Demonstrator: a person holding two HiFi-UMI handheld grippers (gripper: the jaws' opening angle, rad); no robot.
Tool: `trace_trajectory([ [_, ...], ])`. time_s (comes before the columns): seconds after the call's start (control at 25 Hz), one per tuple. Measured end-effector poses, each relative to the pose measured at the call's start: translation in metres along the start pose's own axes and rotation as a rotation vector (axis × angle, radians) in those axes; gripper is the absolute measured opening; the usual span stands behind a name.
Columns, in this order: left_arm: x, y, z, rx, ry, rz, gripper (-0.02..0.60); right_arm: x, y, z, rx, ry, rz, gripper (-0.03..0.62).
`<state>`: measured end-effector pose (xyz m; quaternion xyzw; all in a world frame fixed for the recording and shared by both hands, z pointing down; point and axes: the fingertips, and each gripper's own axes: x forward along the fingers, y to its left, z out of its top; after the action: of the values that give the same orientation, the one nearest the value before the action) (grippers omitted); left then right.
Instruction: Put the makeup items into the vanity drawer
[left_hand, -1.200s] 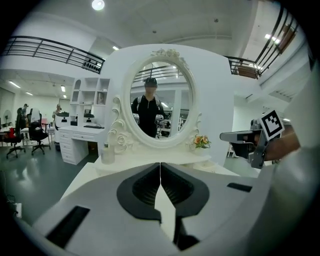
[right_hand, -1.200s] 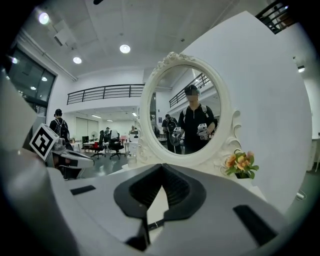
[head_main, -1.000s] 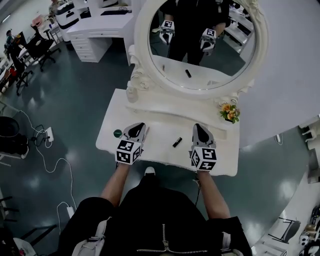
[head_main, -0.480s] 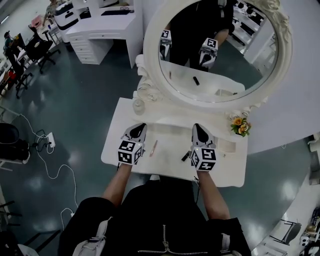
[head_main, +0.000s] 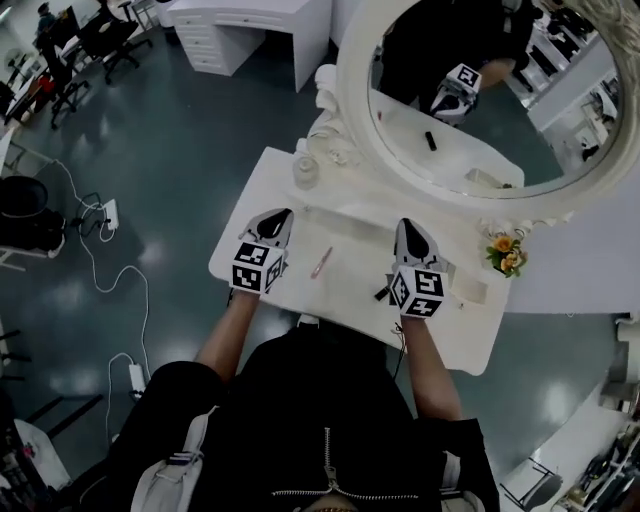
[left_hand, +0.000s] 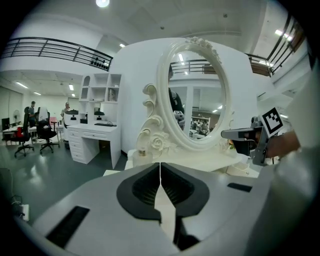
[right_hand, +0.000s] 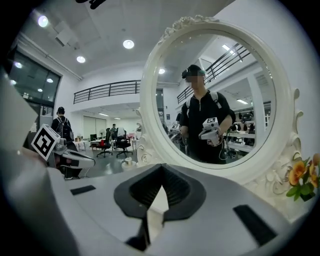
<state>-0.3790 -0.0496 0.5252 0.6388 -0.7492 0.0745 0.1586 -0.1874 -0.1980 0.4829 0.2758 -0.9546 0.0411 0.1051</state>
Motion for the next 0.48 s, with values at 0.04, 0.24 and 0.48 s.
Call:
trace_trajectory([
  [0.04, -0.005, 0.007, -0.006, -0.009, 0.009, 0.023, 0.023, 0.004, 0.007, -0.002, -0.002, 0.005, 0.019, 0.006],
  [0.24, -0.046, 0.043, -0.035, -0.07, 0.042, 0.143, 0.023, 0.022, 0.049, -0.014, -0.02, 0.046, 0.132, 0.006],
  [0.48, -0.076, 0.068, -0.082, -0.129, 0.155, 0.215, 0.026, 0.034, 0.092, -0.023, -0.038, 0.088, 0.244, 0.006],
])
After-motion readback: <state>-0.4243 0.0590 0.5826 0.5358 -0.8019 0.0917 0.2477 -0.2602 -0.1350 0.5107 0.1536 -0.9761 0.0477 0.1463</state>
